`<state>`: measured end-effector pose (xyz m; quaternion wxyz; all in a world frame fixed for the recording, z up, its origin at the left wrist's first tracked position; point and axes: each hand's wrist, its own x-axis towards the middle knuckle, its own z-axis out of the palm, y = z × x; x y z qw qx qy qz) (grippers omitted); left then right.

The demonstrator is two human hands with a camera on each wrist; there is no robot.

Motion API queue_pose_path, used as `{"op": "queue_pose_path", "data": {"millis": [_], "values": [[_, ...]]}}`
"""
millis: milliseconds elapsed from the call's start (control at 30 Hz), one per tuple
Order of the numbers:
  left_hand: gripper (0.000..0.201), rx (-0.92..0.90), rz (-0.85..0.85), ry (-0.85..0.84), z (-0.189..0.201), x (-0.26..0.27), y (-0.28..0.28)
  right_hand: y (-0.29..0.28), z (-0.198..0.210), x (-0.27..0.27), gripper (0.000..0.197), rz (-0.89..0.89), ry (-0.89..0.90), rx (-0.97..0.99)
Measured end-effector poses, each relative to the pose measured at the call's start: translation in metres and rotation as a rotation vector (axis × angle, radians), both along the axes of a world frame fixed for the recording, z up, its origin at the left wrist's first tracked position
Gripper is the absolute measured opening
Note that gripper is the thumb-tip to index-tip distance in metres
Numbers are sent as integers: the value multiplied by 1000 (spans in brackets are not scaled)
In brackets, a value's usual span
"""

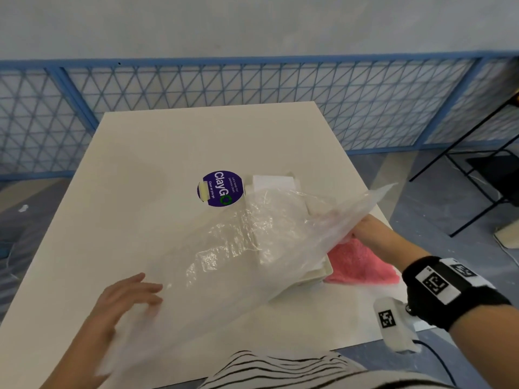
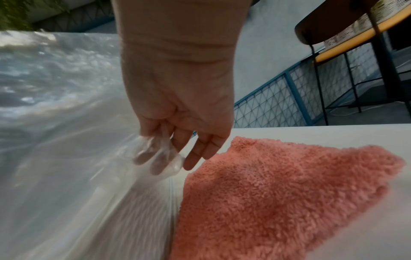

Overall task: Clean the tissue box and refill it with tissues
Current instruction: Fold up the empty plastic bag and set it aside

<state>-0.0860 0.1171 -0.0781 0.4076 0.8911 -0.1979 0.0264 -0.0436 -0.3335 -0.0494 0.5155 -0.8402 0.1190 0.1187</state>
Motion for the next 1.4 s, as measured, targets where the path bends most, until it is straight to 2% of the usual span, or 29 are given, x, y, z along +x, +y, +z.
{"op": "queue_pose_path", "data": {"millis": [33, 67, 133, 300, 400, 600, 733, 800, 867, 900, 967, 1000, 1067, 1133, 1200, 1300, 1400], "values": [[15, -112, 82, 50, 5, 1, -6, -2, 2, -1, 22, 10, -17, 14], [20, -194, 179, 113, 8, 2, -12, -5, 4, -2, 23, -2, -25, 28], [30, -250, 349, 204, 9, 11, -19, -12, 8, -6, 24, -54, -25, 86], [34, -509, 546, 292, 8, 37, -33, -19, 8, -5, 24, -128, 4, 206], [35, -552, 614, 337, 4, 47, -36, -16, 5, 3, 42, -184, -25, 239], [33, -616, 660, 562, -9, 56, -25, -6, -7, 23, 41, -351, -91, 21], [26, -539, 613, 716, -13, 47, -18, -5, -8, 29, 26, -413, -80, -109], [21, -548, 623, 809, -13, 44, -13, -2, -5, 30, 38, -429, -63, -371], [23, -612, 647, 895, -10, 45, -12, 10, -1, 31, 59, -357, -192, -678], [25, -651, 679, 934, -7, 46, -13, 21, 3, 30, 66, -269, -318, -738], [29, -696, 736, 984, 1, 49, -16, 51, 10, 24, 83, 25, -515, -683], [26, -708, 738, 1004, 4, 51, -17, 68, 13, 19, 89, 202, -555, -648], [17, -753, 720, 1048, 10, 52, -19, 101, 12, 12, 95, 554, -514, -648], [10, -788, 698, 1073, 10, 54, -17, 124, 1, 6, 101, 783, -435, -710], [12, -773, 631, 1069, 14, 55, -14, 136, -12, 3, 101, 894, -372, -811], [22, -751, 526, 990, 29, 53, -14, 144, -19, 1, 99, 924, -312, -922], [19, -789, 425, 902, 51, 54, -21, 155, -13, 1, 104, 864, -366, -791]]}}
